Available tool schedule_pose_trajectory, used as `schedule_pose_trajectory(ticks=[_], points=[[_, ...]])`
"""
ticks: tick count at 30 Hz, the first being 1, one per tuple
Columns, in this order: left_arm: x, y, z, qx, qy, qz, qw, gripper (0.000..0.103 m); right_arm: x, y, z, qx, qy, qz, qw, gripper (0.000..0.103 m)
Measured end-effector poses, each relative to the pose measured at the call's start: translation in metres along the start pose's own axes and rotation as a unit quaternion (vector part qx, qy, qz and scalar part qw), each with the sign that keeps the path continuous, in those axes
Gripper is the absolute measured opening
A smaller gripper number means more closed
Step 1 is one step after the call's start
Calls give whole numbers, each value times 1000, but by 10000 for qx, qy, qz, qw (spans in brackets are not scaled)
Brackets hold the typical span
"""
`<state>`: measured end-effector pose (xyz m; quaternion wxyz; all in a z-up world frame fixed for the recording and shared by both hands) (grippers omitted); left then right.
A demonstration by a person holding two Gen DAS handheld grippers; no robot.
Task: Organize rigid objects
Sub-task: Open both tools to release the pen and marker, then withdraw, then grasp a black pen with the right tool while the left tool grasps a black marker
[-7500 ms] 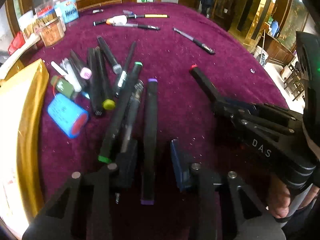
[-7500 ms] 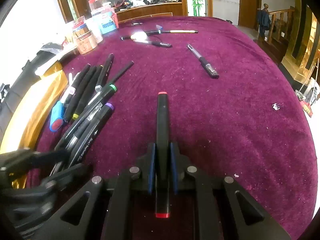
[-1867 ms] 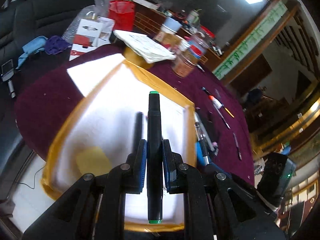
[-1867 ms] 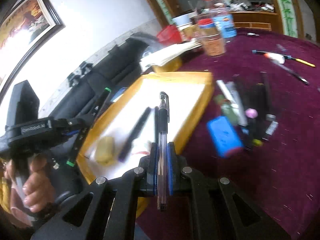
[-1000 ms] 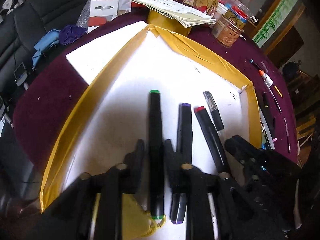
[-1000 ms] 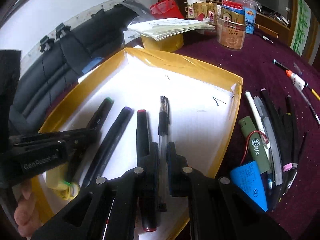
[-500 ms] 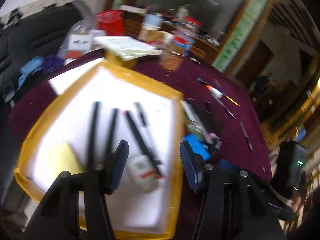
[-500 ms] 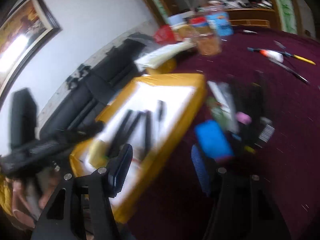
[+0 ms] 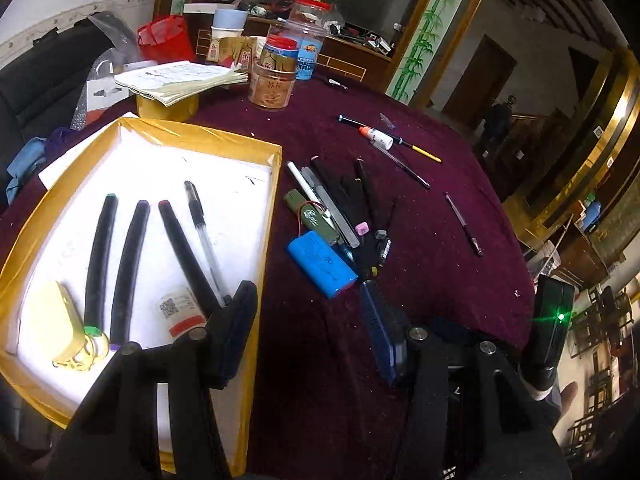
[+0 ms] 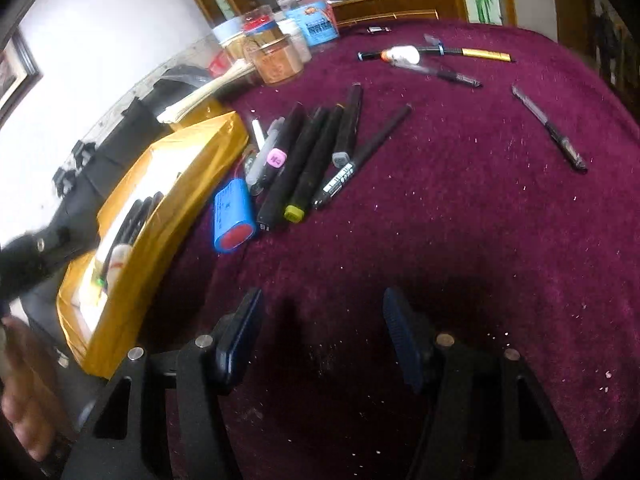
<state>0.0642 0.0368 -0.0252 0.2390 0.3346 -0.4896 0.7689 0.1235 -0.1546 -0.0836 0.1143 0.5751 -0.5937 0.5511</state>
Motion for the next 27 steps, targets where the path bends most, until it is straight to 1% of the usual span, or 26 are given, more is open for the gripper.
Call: schedule_pose_trajectory(ticks=[3, 7, 9, 11, 12, 16, 17, 20, 23, 25, 27], points=[[-3, 4, -1, 57, 86, -125, 9999, 51, -1, -6, 4, -212, -153, -133, 9996, 56], [-5, 8, -3, 42, 110, -94, 9999, 51, -5, -14, 11, -489, -381, -190, 9979, 54], [-8, 10, -3, 56, 139, -169, 9997, 51, -8, -18, 14, -560, -345, -226, 9976, 49], [-8, 11, -2, 65, 235, -190, 9995, 51, -13, -25, 18, -660, -300, -304, 9969, 40], [-7, 11, -2, 43, 255, -164, 9995, 51, -15, -30, 21, -724, -296, -332, 9964, 38], [-5, 9, -3, 51, 298, -99, 9995, 51, -31, -58, 32, -938, 28, -459, 9945, 24], [-5, 10, -4, 65, 312, -111, 9994, 51, -37, -65, 34, -999, 75, -516, 9936, 22], [-2, 10, -9, 106, 324, -76, 9994, 51, -53, -85, 36, -1155, 154, -649, 9911, 21], [-1, 11, -15, 148, 275, -75, 9995, 51, -62, -101, 40, -1242, 462, -601, 9894, 21], [0, 11, -17, 170, 302, -85, 9994, 51, -68, -109, 41, -1297, 573, -632, 9879, 21], [0, 10, -16, 161, 262, -77, 9995, 51, -71, -113, 39, -1187, 761, -661, 9878, 21]])
Point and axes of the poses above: each gripper's, at about its wrist camera, not at the fingertips, and x roughly against the way its jaws point, z to its right, y to its underside, the point moved 6 cm from there along -x, roughly the way its jaws point, and after that the axes turned 1 degree about x, right-handed, at the moved point
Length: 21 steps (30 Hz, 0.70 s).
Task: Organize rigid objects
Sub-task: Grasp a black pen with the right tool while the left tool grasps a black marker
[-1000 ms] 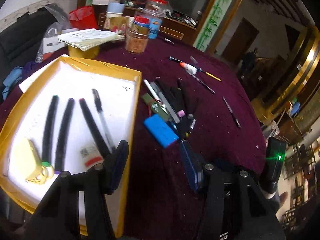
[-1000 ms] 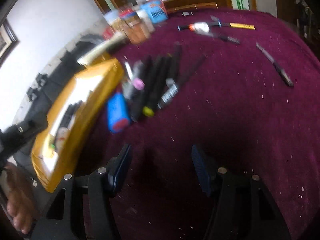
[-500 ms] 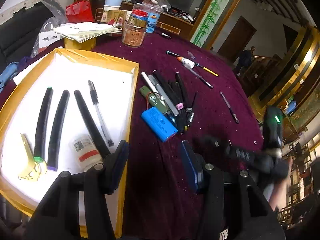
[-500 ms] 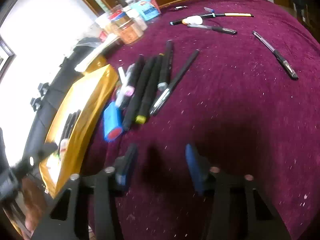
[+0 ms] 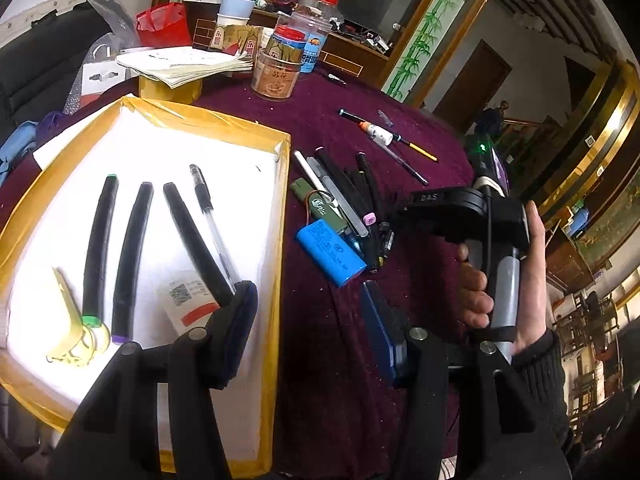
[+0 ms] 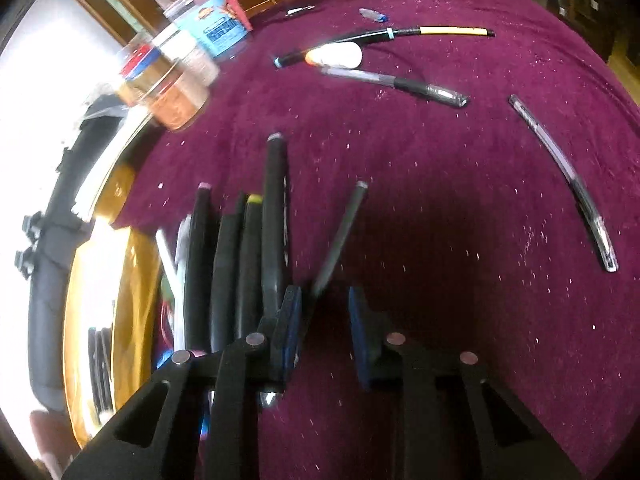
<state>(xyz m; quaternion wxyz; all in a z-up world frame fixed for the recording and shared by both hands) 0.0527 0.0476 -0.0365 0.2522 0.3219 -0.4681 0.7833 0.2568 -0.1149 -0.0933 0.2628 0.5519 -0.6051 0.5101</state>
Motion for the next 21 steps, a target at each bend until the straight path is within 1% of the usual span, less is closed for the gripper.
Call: schedule_pose_trajectory(ticks=[3, 4, 5, 8, 10, 12, 14, 15, 17, 18, 20, 21], points=[[-2, 1, 4, -33, -3, -47, 10000, 51, -3, -1, -7, 231, 348, 105, 9991, 21], [-3, 1, 7, -56, -1, -71, 10000, 51, -3, 1, -11, 431, 609, 134, 9971, 16], [-4, 1, 11, -94, 3, -83, 9999, 51, -5, 1, -11, 530, 699, 160, 9960, 13], [-6, 0, 26, -247, -5, -94, 9997, 51, 2, 14, -10, 903, 846, 177, 9922, 9], [-10, 0, 35, -316, 15, -136, 9994, 51, 9, 21, -2, 1022, 830, 161, 9912, 7], [-17, -4, 48, -406, 90, -250, 9988, 51, 16, 25, 14, 1115, 787, 132, 9906, 6], [-29, -14, 65, -517, 169, -394, 9977, 51, 25, 26, 38, 1099, 843, 179, 9902, 6], [-37, -21, 74, -592, 194, -464, 9970, 51, 30, 25, 47, 1071, 806, 228, 9907, 6], [-52, -34, 90, -689, 207, -582, 9957, 51, 33, 23, 64, 974, 356, 358, 9940, 6], [-60, -40, 96, -710, 204, -655, 9951, 51, 34, 22, 71, 881, 58, 399, 9953, 6], [-84, -54, 112, -768, 284, -914, 9924, 51, 35, 21, 79, 662, -287, 399, 9966, 6], [-95, -58, 118, -786, 303, -1033, 9911, 51, 35, 20, 81, 580, -365, 400, 9968, 6]])
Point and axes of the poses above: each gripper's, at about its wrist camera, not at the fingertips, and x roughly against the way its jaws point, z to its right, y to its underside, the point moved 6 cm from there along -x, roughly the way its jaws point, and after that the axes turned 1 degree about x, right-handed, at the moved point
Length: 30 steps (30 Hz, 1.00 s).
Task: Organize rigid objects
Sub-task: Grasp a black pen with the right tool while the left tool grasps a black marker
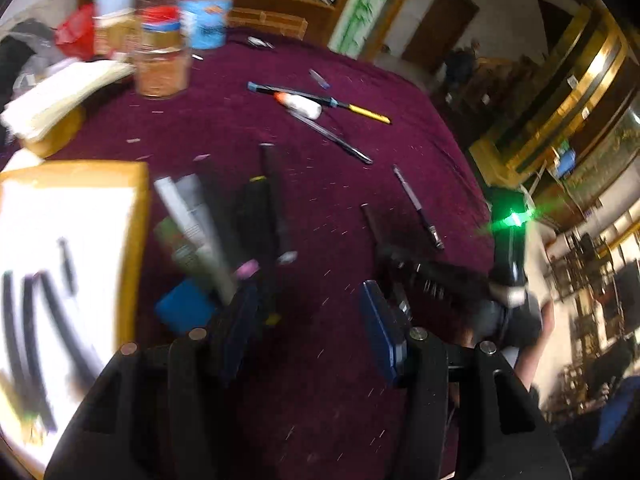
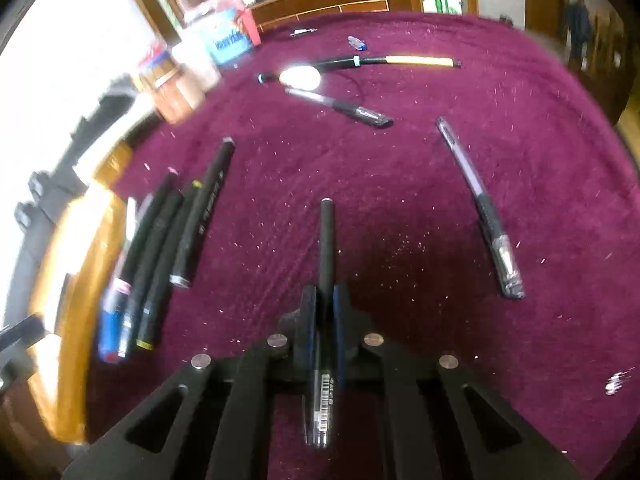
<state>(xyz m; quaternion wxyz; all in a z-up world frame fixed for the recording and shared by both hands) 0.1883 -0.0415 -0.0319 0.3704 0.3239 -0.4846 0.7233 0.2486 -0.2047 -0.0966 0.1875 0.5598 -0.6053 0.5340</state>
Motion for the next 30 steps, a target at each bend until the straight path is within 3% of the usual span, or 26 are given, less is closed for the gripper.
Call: schedule_pose_trajectory(ticks=[4, 9, 14, 17, 19, 21, 26, 30], points=[[-46, -28, 3, 165, -153, -366, 9991, 51, 1, 1, -1, -42, -5, -2, 10000, 6], [-94, -45, -6, 257, -594, -696, 9955, 50, -1, 1, 3, -277, -173, -101, 9994, 6], [-116, -48, -16, 537, -708, -844, 9925, 38, 0, 4, 2, -322, -144, -130, 9993, 6], [-123, -56, -15, 343, -921, -740, 9924, 33, -1, 4, 3, -338, -150, -137, 9992, 6], [-123, -56, -18, 319, -1154, -698, 9904, 17, -1, 3, 3, -335, -154, -136, 9992, 6], [-119, -50, -19, 202, -1194, -657, 9905, 14, -1, 3, 3, -305, -135, -122, 9994, 6], [-90, 1, -8, 26, -798, -805, 9936, 14, -1, 4, 1, -254, -69, -93, 9996, 6], [-78, 30, 7, -493, -1020, -579, 9919, 14, -1, 4, -2, -147, 53, -36, 9999, 6]])
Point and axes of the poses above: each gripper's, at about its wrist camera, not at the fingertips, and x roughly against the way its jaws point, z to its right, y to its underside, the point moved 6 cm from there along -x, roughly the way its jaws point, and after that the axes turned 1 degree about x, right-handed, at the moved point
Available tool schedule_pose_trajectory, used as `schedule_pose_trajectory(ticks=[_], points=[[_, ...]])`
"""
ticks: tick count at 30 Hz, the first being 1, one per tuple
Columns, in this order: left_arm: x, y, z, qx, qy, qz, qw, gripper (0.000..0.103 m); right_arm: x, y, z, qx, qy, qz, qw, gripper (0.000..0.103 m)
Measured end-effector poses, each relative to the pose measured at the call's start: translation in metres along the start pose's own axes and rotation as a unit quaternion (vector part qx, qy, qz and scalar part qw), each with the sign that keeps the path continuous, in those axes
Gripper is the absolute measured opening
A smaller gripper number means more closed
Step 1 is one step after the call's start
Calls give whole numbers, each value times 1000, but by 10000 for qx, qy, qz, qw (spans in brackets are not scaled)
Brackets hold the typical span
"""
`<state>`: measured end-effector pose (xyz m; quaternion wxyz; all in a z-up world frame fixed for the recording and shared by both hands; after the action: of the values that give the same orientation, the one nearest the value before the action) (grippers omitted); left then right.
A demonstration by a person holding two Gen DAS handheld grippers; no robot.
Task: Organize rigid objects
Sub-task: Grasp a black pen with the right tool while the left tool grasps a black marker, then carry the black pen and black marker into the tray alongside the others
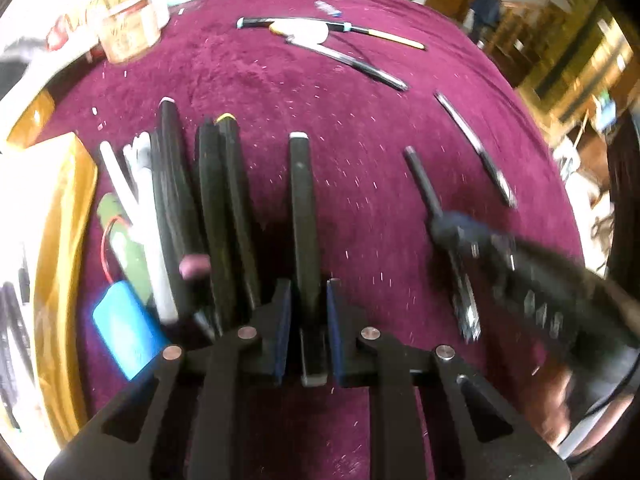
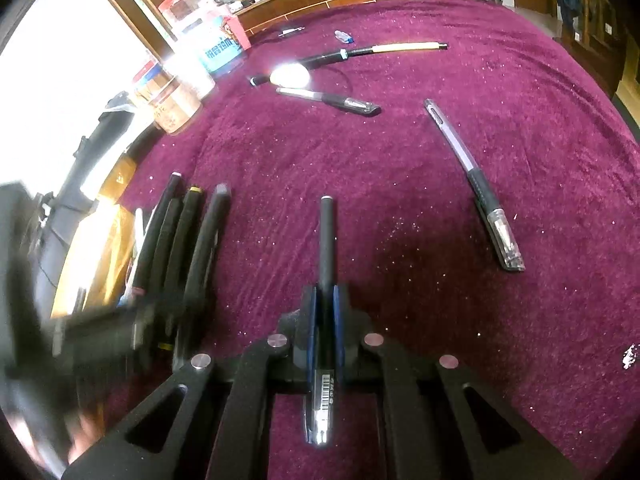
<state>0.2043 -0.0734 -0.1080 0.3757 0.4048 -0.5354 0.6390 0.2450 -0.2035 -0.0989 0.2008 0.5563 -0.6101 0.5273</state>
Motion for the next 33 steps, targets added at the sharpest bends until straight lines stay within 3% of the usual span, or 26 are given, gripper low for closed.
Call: schedule_pose_trajectory(ticks=[3, 7, 11, 15, 20, 25, 33], points=[[2, 1, -4, 94, 109, 115, 9998, 12, 0, 1, -3, 96, 103, 53, 9999, 6], [16, 13, -15, 535, 675, 90, 9962, 12, 1, 1, -1, 113, 48, 116, 9999, 6], [55, 34, -25, 632, 988, 526, 9917, 12, 2, 1, -1, -15, -240, 126, 9996, 6], [105, 57, -62, 1078, 1268, 953, 9814, 12, 1, 4, -12, 140, -475, 109, 9987, 6], [158, 79, -126, 1692, 1237, 1478, 9666, 12, 5, 7, -29, 453, -570, 245, 9970, 6], [176, 90, -183, 2089, 1042, 1747, 9565, 12, 22, 10, -49, 522, -690, 448, 9952, 6], [162, 93, -256, 2726, 812, 1615, 9450, 12, 67, 38, -167, 1425, -1489, 562, 9769, 6]])
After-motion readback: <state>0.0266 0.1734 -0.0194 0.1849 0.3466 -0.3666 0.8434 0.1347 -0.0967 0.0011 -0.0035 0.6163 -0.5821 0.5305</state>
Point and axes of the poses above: each gripper's, at about its wrist camera, not at the fingertips, and x roughly against the way its jaws point, z to its right, y to its underside, the point moved 6 cm from there along -x, roughly the way its jaws point, and after that the axes turned 1 degree about x, right-handed, at the moved point
